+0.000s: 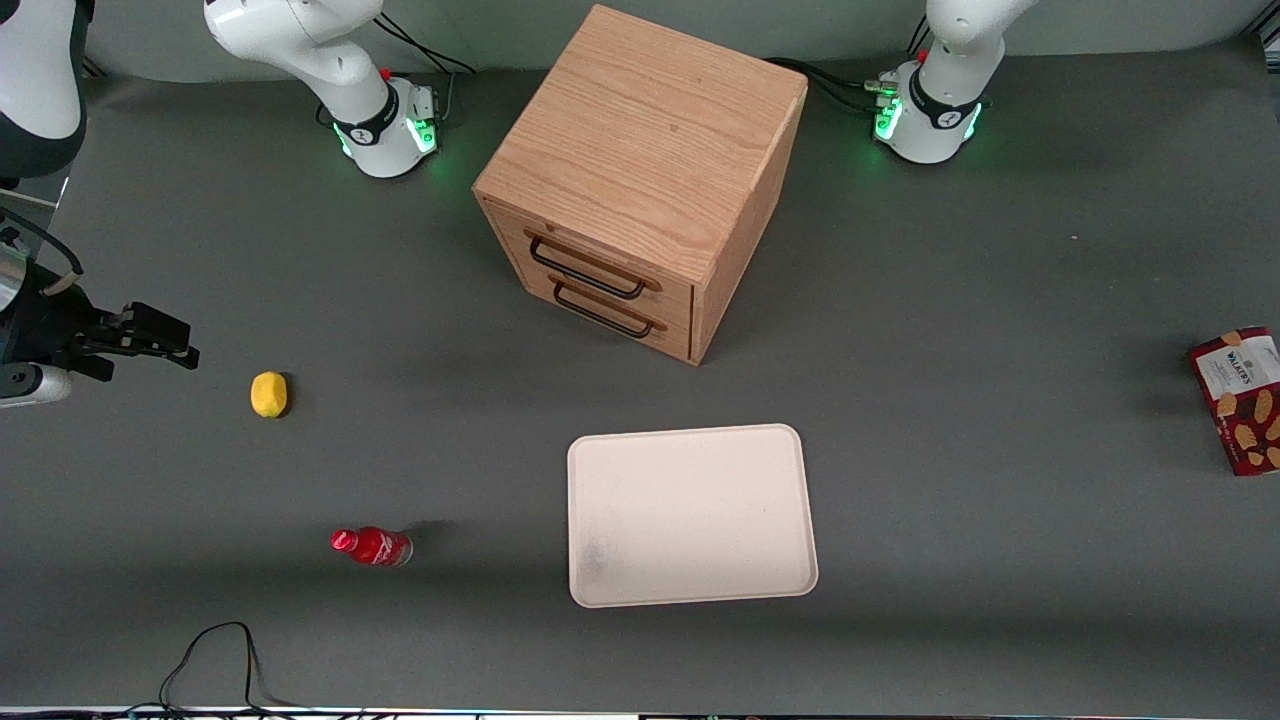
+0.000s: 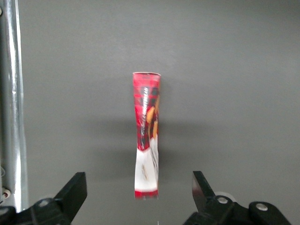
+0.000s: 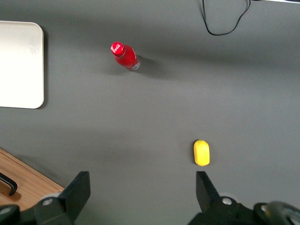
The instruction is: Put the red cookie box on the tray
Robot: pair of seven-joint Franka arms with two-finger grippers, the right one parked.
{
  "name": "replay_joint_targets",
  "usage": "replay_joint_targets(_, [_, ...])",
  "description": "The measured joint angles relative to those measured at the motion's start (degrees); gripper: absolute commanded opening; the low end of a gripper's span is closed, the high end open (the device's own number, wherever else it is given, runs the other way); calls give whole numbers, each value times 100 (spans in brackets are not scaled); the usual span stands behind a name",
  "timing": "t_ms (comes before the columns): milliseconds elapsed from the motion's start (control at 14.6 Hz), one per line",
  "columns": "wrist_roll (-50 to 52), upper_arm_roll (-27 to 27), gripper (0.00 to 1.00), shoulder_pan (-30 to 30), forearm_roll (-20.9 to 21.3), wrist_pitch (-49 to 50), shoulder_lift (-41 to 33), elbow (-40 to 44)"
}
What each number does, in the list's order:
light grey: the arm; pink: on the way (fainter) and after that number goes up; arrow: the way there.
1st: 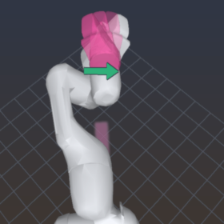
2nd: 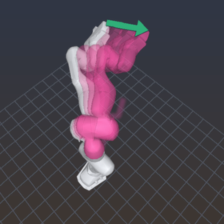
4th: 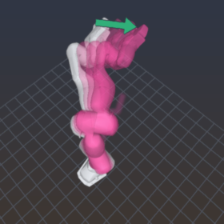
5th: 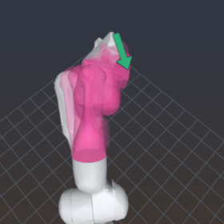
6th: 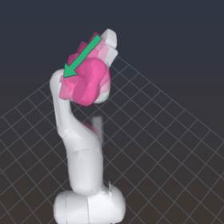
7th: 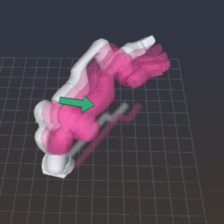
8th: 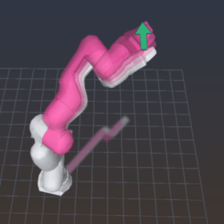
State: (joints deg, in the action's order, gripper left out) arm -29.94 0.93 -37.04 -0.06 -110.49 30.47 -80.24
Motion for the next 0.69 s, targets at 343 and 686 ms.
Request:
replay_joint_targets(343, [335,6,100,-20,-6,-1608,254,-949])
replay_joint_targets(686, [375,16,94,-19,-12,-2493,601,-1321])
